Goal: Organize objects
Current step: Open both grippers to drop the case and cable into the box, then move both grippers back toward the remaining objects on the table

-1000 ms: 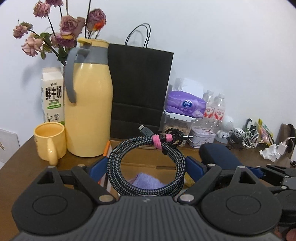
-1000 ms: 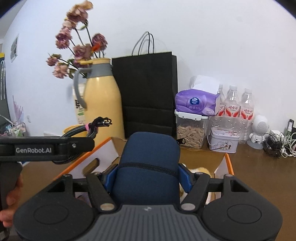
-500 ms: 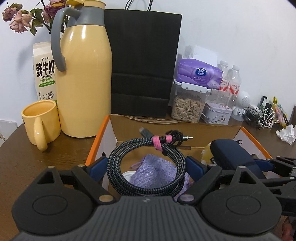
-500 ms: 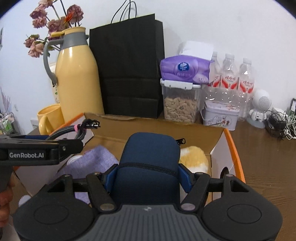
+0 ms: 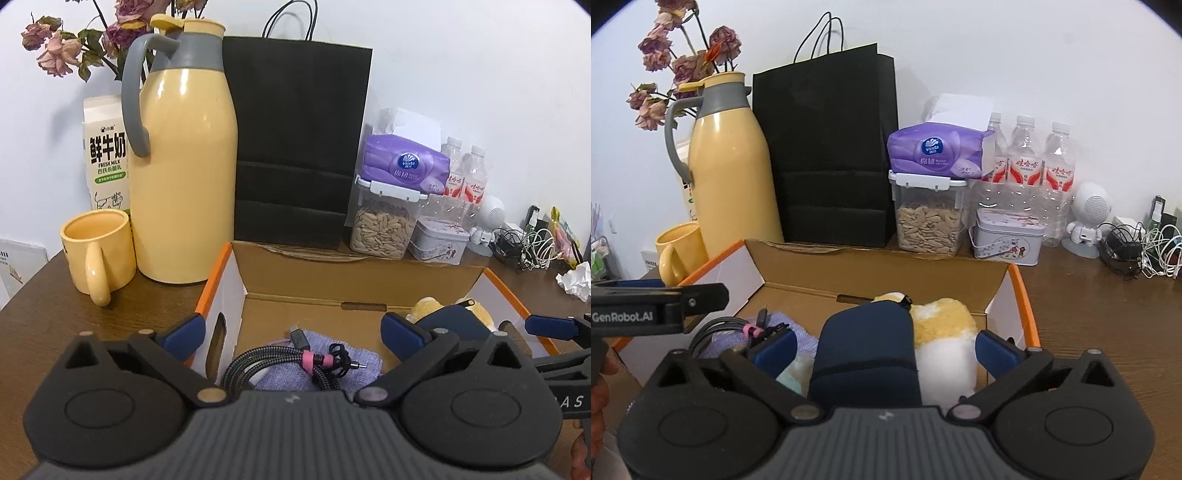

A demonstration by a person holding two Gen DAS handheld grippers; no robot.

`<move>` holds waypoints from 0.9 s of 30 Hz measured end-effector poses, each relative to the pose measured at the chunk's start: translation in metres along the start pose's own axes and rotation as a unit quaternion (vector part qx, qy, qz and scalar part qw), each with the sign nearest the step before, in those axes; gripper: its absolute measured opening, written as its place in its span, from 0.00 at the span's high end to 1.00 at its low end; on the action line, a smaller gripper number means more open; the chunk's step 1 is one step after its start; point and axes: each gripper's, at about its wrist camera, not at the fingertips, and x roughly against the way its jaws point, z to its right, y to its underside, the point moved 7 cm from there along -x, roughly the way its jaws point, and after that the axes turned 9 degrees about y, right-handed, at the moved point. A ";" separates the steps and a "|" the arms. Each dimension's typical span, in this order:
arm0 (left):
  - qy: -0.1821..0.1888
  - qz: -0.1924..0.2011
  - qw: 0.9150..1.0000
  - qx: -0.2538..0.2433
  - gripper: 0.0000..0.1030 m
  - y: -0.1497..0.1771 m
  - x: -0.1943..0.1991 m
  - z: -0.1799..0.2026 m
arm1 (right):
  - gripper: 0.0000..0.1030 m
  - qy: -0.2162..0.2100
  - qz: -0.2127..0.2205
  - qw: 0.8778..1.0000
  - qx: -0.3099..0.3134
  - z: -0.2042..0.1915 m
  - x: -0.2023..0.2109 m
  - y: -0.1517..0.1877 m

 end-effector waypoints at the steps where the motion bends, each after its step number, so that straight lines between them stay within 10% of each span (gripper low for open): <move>1: 0.001 0.003 1.000 0.000 0.00 -0.001 0.002 0.001 | 0.00 0.000 0.001 1.000 0.000 0.000 0.001 0.000; 27: 0.009 0.033 0.999 -0.040 0.00 0.013 0.127 0.015 | 0.00 -0.019 0.077 0.996 0.042 -0.017 0.132 0.013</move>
